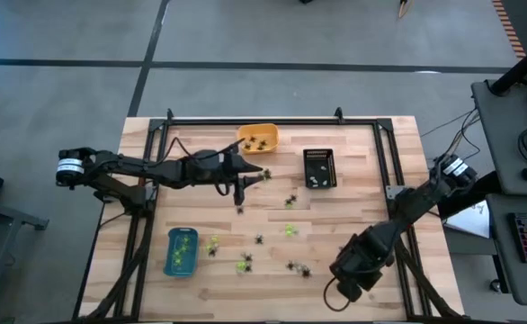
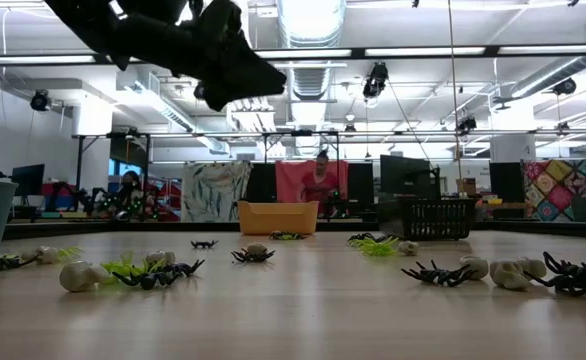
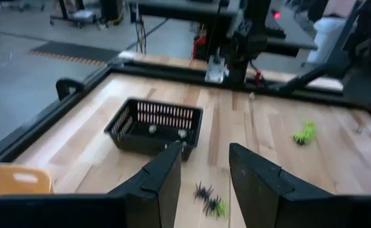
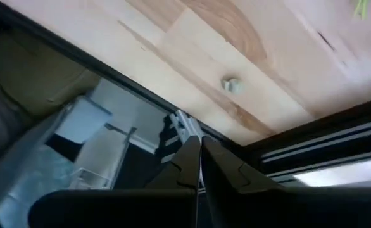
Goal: Sort Halloween decoration
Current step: Put the white skull toy into the black bin
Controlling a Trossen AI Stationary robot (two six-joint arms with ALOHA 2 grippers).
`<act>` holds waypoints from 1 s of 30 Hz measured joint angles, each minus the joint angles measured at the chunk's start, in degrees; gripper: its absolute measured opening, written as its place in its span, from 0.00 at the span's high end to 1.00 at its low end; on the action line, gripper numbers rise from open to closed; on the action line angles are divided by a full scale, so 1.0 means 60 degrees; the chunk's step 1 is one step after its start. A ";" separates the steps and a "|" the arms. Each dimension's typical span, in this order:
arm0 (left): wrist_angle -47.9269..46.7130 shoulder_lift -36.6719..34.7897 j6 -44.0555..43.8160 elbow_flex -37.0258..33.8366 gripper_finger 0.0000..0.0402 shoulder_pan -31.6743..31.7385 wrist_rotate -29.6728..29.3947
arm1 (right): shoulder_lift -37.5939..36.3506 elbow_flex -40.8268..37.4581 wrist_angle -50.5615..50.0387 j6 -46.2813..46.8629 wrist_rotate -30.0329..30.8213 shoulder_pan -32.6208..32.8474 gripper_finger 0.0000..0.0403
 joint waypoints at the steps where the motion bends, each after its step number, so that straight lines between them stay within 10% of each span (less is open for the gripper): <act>1: 0.0181 0.0000 0.0000 0.0000 0.71 0.0000 0.0039 | 0.0024 -0.0004 -0.0032 -0.0322 -0.0004 -0.0001 0.98; 12: 0.1248 0.0011 -0.0917 0.0000 0.71 -0.0091 0.2061 | 0.0047 -0.0226 0.0017 -0.2134 0.1514 -0.1380 0.98; 30: 0.1045 0.0029 -0.0720 0.0000 0.71 -0.0091 0.2176 | 0.0259 0.0060 0.0110 0.3392 0.1425 0.0617 0.98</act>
